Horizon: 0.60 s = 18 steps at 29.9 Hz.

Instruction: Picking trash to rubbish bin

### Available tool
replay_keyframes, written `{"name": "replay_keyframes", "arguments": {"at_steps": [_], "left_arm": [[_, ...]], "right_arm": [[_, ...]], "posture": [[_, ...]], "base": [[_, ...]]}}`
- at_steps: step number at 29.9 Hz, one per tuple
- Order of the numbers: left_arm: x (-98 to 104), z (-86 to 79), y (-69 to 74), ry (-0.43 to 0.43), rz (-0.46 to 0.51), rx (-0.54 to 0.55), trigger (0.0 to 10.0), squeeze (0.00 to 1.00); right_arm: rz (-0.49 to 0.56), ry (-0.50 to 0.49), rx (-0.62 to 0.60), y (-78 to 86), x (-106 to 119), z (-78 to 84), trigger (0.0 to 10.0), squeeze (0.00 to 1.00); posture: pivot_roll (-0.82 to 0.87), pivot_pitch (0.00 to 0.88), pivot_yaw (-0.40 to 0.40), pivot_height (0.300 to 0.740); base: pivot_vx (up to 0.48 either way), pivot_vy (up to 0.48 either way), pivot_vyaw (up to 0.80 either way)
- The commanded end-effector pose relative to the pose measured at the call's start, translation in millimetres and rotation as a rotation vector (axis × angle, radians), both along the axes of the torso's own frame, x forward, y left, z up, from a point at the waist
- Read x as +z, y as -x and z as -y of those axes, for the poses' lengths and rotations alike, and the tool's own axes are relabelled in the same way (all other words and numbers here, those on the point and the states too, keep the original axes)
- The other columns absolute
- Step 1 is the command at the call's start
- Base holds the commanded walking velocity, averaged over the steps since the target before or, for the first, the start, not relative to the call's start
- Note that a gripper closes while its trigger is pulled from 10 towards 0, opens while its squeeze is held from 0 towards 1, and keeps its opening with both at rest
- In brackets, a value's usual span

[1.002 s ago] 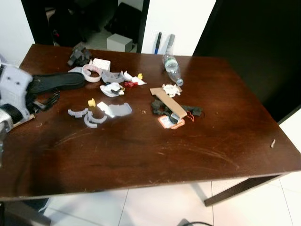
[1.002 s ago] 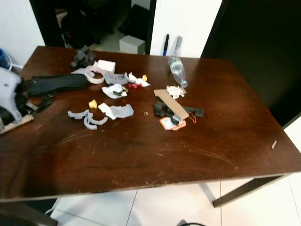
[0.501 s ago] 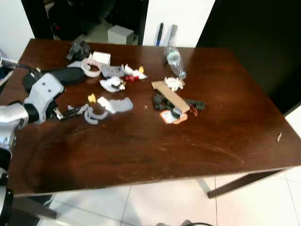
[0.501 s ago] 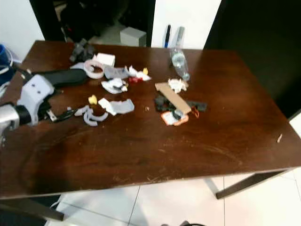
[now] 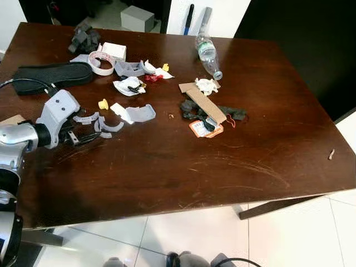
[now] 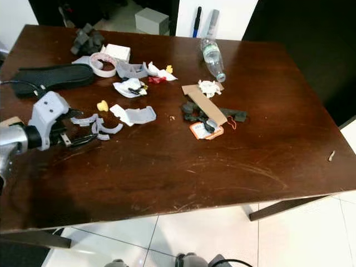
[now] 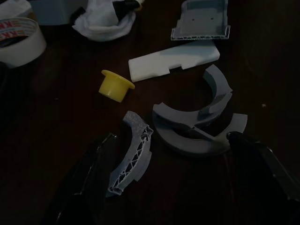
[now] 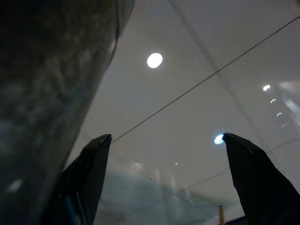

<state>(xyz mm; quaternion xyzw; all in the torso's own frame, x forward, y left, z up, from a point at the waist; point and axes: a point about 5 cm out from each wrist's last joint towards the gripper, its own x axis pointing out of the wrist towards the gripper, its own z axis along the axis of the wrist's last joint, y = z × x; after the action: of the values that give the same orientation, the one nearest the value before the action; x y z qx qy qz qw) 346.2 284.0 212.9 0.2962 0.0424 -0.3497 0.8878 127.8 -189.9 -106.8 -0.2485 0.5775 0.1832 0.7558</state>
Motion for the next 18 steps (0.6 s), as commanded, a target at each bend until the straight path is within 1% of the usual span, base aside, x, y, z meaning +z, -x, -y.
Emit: {"name": "replay_keyframes", "arguments": {"at_steps": [1, 7, 11, 15, 18], "left_arm": [[-7, 5.2, -0.9, -0.002, -0.020, -0.022, 10.0, 0.00], [-13, 4.2, -0.9, 0.011, -0.049, -0.008, 10.0, 0.00], [-29, 5.8, 3.1, 0.051, -0.119, -0.014, 10.0, 0.00], [-38, 2.9, 5.6, 0.072, -0.149, 0.007, 10.0, 0.00], [-39, 0.8, 6.3, 0.077, -0.154, 0.021, 9.9, 0.00]], "right_arm": [[-0.094, 0.024, -0.025, 29.7, -7, 10.8, 10.0, 0.00], [-0.091, 0.027, -0.023, 33.6, -7, 14.5, 10.0, 0.00], [-0.090, 0.032, -0.014, 35.2, -7, 15.6, 10.0, 0.00], [-0.087, 0.035, -0.014, 35.9, -7, 15.9, 10.0, 0.00], [-0.087, 0.037, -0.014, 36.2, -7, 15.9, 10.0, 0.00]], "posture": [[-0.01, 0.277, -0.159, 0.740], [-0.01, 0.284, -0.164, 0.740], [-0.01, 0.283, -0.169, 0.740], [-0.01, 0.282, -0.171, 0.740], [0.00, 0.279, -0.171, 0.740]], "base": [[0.000, 0.000, 0.00], [0.000, 0.000, 0.00], [0.000, 0.000, 0.00], [0.000, 0.000, 0.00], [0.000, 0.000, 0.00]]}}
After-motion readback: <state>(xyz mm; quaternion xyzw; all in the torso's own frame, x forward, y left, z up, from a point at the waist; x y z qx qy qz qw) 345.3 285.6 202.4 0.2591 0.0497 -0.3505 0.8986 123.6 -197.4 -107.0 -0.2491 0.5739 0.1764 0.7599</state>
